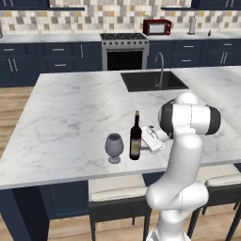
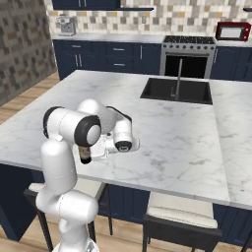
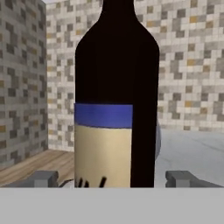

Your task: There is a wine glass and glass cup on the dining counter. Place the wine bottle next to the wine glass and the juice bottle next to the glass cup.

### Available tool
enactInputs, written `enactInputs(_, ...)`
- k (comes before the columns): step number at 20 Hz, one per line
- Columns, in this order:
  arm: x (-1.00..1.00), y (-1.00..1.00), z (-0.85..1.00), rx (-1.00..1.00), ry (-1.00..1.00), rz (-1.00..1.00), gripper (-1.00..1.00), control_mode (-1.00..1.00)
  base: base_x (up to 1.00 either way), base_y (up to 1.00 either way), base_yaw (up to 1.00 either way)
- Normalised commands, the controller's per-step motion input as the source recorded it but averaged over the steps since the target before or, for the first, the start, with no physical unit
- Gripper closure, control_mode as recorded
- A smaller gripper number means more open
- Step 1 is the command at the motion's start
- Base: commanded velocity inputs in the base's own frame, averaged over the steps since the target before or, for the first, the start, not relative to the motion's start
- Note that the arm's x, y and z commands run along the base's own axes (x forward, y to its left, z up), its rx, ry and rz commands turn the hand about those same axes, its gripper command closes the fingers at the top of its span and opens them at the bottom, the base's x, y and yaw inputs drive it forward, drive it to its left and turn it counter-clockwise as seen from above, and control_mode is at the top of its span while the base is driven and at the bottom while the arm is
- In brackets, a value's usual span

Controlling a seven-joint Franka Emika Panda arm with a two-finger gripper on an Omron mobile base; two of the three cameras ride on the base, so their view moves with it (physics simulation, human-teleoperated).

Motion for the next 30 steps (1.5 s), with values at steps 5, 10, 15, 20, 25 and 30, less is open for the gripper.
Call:
enactInputs(5,-0.07,-0.32,0.02,0.0,0.02,0.0,-1.0,-1.0,0.0,0.0,0.0)
enactInputs(10,-0.15,-0.35,0.13,0.0,0.0,0.0,-1.0,-1.0,0.0,0.0,0.0)
enactInputs(15,-0.36,-0.15,0.38,-0.06,0.0,-0.06,-1.0,-1.0,0.0,0.0,0.0)
enactInputs(20,-0.43,-0.09,0.42,-0.15,0.0,-0.12,-1.0,-1.0,0.0,0.0,0.0)
enactInputs(25,-0.45,-0.09,0.38,-0.21,0.0,-0.06,-1.0,-1.0,0.0,0.0,0.0)
enactInputs(30,-0.5,-0.08,0.35,-0.24,0.0,-0.04,-1.0,-1.0,0.0,0.0,0.0)
